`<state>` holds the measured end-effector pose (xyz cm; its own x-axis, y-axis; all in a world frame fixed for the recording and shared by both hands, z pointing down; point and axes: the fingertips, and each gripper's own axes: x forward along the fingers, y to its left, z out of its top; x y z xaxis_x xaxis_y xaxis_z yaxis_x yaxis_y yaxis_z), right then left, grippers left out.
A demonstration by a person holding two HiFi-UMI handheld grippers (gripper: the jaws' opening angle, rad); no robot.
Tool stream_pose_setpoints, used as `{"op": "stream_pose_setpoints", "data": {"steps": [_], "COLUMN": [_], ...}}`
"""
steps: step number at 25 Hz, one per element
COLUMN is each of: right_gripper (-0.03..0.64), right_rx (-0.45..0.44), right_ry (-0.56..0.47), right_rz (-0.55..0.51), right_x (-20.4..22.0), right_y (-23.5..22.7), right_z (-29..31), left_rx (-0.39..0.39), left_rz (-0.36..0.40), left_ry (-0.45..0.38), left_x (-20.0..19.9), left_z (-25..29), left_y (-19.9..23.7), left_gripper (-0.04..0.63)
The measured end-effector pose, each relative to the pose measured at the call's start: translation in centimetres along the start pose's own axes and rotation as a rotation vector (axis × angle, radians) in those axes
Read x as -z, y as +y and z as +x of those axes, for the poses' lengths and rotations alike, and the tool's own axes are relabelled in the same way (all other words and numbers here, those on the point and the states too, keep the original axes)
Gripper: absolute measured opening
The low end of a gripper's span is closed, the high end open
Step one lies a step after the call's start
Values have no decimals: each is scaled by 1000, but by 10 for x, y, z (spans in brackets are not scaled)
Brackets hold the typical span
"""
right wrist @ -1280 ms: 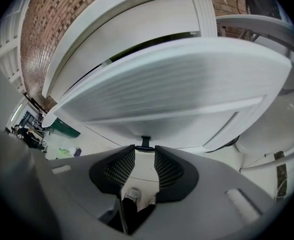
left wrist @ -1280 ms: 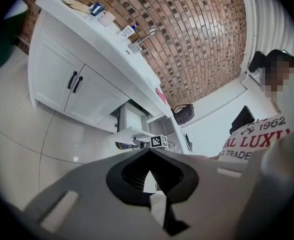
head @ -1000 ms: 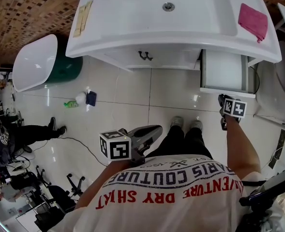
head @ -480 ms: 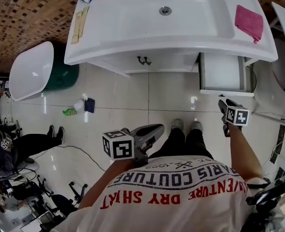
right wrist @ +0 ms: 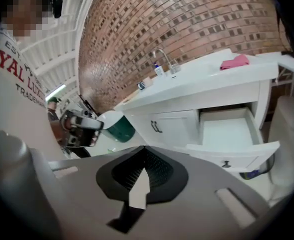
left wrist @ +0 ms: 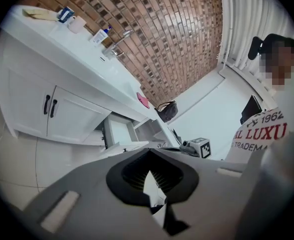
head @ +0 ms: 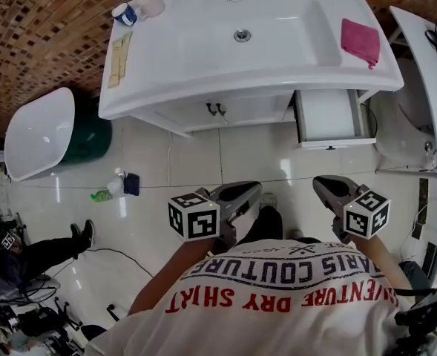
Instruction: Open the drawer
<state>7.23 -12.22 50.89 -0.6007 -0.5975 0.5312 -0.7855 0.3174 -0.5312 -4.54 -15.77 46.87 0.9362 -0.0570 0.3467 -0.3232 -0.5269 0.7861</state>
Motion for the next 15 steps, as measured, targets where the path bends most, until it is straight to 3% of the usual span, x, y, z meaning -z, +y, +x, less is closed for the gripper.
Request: {"op": "stream_pose_setpoints", "data": {"steps": [3,7,15], "right_gripper": [6,5,5], "right_rx": [-115,-83,-208], "right_ry": [-30,-35,-98], "right_rz": [57,-18,-14], "right_x": [-1,19,113], "right_y": [43,64,139], "right_z": [-11,-44,-154], "left_rx": [9,21,40], "left_rz": [65,133,179], "left_ry": [-5,0,-20], "left_x": [5,33,163], "left_z": [-1,6,20], "left_y": [-19,-57,-171], "left_gripper": [-11,-11,-11]}}
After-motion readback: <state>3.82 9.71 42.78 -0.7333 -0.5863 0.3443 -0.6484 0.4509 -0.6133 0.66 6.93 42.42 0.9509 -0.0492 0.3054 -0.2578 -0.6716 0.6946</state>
